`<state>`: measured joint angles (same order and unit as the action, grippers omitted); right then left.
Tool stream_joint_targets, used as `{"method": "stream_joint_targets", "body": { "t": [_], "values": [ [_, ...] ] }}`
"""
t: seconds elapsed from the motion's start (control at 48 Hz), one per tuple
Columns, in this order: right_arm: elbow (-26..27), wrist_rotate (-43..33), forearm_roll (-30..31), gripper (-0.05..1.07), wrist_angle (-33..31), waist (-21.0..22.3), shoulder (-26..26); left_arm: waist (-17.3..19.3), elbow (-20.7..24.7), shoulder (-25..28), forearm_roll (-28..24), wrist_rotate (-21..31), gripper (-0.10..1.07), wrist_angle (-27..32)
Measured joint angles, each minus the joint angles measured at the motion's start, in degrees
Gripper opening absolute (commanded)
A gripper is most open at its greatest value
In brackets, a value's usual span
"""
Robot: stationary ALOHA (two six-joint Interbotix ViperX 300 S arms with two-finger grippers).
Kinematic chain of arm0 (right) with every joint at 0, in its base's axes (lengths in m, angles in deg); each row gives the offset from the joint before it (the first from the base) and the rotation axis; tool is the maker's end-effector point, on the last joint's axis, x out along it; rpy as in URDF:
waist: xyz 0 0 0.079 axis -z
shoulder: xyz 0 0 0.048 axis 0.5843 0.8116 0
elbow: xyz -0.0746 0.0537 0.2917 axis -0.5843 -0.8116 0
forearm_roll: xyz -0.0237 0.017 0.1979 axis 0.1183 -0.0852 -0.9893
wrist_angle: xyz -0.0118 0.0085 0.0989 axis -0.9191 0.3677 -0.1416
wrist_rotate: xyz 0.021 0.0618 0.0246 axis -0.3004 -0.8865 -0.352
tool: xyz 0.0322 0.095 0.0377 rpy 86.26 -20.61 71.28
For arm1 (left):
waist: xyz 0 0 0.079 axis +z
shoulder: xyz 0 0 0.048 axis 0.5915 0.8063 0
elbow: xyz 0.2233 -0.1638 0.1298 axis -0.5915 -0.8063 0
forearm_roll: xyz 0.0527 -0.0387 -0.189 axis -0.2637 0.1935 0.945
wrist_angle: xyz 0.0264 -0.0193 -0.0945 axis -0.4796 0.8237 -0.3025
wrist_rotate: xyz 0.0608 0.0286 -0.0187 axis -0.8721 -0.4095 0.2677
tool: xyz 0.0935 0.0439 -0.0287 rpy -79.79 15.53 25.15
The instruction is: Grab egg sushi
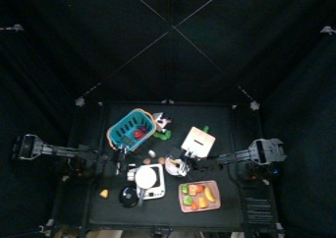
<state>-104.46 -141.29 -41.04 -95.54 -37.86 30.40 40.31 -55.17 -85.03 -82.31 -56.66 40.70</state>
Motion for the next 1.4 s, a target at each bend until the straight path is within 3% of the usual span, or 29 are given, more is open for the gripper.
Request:
{"method": "stream_joint_targets", "body": {
  "t": [0.417, 1.396],
  "values": [
    [1.05, 0.0, -0.09, 0.66, -0.53, -0.09, 0.53, 0.0, 0.0, 0.09, 0.09, 0.0, 0.86, 0.0],
    [4.39, 0.0, -1.14, 0.66, -3.25, -0.26, 0.09, 0.0, 0.0, 0.0, 0.09, 0.09, 0.86, 0.0]
  ]
}}
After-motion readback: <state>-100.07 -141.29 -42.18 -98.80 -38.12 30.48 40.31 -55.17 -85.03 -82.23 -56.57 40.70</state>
